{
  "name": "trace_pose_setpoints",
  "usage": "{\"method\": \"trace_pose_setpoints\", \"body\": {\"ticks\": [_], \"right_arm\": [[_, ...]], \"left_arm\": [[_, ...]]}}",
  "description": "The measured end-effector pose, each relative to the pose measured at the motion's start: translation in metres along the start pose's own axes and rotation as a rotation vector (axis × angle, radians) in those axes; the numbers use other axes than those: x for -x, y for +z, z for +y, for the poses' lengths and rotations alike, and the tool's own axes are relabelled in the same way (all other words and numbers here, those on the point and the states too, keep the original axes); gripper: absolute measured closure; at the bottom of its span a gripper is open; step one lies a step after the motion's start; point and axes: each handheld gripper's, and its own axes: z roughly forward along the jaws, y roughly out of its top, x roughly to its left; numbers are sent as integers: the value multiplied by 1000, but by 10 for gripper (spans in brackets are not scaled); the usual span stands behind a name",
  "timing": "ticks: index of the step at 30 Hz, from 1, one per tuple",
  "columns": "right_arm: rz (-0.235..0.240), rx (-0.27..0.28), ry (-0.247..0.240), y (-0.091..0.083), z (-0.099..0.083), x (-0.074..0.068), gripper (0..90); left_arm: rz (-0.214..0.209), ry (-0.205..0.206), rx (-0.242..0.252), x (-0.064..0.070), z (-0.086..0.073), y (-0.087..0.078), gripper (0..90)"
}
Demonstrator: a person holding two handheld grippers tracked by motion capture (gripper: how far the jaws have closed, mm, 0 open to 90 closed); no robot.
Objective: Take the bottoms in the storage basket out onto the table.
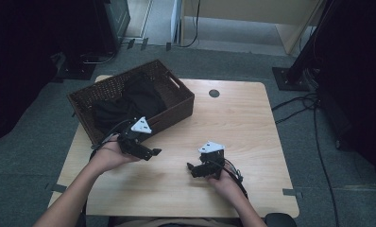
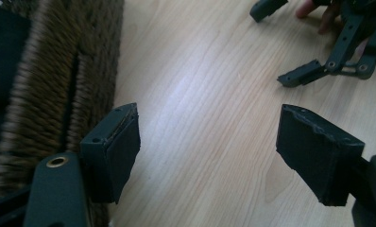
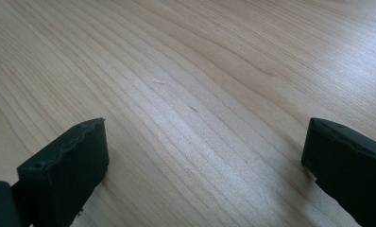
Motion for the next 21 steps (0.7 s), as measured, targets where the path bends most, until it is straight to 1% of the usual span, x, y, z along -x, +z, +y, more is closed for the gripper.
{"method": "trace_pose_setpoints", "body": {"ticks": [3, 6, 9, 11, 13, 16, 17, 21], "right_arm": [[0, 0, 0, 0, 0, 0, 12], [-1, 0, 1, 0, 0, 0, 11], [-2, 0, 5, 0, 0, 0, 11], [-2, 0, 5, 0, 0, 0, 12], [-2, 0, 2, 0, 0, 0, 11], [-1, -2, 7, 0, 0, -1, 12], [-1, -2, 7, 0, 0, 0, 12], [-6, -4, 12, 0, 1, -1, 11]], "left_arm": [[-4, -3, 0, -7, 3, -6, 226], [2, -6, 2, -14, 7, -11, 227], [17, -12, 21, -21, 12, -18, 227], [22, -30, 28, -29, 16, -22, 226], [35, -34, 27, -36, 17, -25, 226], [20, -43, 35, -49, 20, -29, 228], [19, -39, 34, -53, 21, -29, 236], [39, -17, 40, -70, 28, -29, 238]]}}
